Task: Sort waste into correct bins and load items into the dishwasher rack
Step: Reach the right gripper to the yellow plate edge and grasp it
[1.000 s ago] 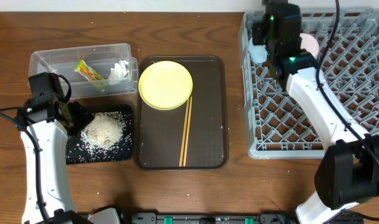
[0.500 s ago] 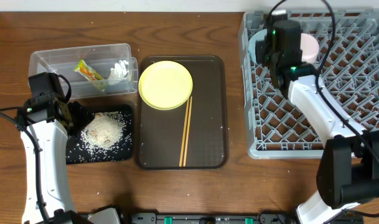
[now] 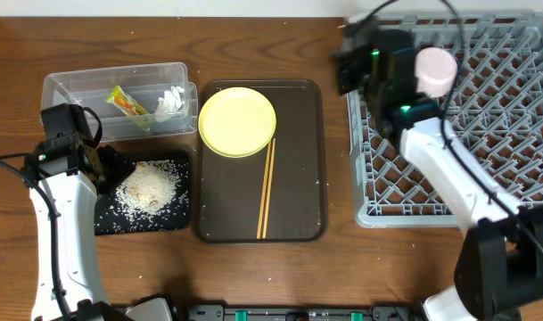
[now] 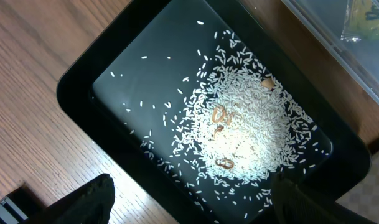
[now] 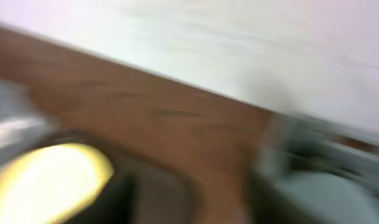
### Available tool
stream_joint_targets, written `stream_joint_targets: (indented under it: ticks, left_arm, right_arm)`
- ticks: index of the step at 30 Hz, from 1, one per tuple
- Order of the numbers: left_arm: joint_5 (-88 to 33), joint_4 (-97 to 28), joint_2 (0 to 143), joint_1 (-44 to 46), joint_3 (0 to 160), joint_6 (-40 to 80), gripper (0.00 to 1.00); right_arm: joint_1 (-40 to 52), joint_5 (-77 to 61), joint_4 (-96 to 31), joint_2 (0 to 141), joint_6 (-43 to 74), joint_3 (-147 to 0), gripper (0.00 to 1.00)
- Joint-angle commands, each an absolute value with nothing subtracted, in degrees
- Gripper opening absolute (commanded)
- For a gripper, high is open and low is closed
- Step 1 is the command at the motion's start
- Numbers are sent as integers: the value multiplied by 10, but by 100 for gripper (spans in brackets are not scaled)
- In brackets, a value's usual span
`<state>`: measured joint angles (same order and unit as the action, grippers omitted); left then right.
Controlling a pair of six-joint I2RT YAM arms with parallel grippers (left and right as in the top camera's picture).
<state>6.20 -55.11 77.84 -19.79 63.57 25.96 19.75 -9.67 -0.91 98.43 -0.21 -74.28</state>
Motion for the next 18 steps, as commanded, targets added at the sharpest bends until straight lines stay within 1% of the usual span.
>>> stream_joint_targets:
  ticks: [1,5,7,12,14,16,18]
  left_arm:
    - [65,-552,775,-200,640,269,83]
    - [65,-552,775,-200,640,269,83]
    - [65,-552,775,-200,640,269,83]
    - [65,-552,775,-200,640,269,83]
    - [65,-552,775,-200,640,269,83]
    - [64,-552,775,-200,640,269,83]
    - [64,-552,775,-200,640,269,83]
  right_arm:
    - [250,-189,-46,981,25,-752,99]
    - [295,-163,-79,1005,40,-752,99]
    - [307,-163,-74,1023,79,-752,99]
    - [320,-84,-64,1079,201,-752,70]
    - [324,-69,-51,1102,208,-752,66]
    - [331,-57,-31,1130,210,-752,58]
    - [336,-43,-17,1151,226,-752,57]
